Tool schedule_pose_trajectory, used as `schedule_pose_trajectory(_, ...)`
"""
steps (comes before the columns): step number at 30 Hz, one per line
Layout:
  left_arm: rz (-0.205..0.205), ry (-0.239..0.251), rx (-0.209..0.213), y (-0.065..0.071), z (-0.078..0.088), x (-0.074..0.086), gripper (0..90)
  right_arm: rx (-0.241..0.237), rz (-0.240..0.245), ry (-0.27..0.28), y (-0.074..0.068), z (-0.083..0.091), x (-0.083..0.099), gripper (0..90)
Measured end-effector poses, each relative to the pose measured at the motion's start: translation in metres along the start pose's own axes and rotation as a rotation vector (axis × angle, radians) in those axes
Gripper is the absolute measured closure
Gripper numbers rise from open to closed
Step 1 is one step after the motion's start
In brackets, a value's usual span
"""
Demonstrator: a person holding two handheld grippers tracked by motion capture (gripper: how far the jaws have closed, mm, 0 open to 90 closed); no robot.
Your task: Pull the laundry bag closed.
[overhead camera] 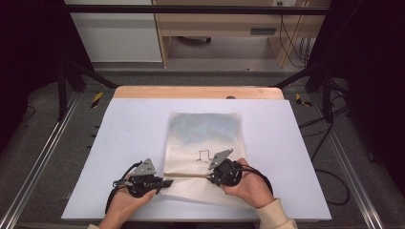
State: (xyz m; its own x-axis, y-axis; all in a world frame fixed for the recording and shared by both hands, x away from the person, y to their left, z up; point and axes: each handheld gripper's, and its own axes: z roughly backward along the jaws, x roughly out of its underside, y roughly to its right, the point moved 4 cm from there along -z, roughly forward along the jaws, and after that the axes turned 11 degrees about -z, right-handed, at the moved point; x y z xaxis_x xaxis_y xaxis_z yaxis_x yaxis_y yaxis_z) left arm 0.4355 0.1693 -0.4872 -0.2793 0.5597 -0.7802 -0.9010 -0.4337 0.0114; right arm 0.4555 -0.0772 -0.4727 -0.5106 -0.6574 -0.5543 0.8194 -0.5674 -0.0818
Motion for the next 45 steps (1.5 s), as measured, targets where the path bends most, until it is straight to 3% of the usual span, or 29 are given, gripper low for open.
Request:
schedule_pose_trajectory(25,-0.011,-0.005,0.006,0.003,0.000,0.000,84.3,0.032,-0.063,0.042,0.014,0.028,0.024,82.3)
schedule_pose_trajectory(45,-0.012,-0.005,0.007,0.004,0.000,0.000,84.3,0.076,-0.144,0.060,0.031,0.050,0.051,82.3)
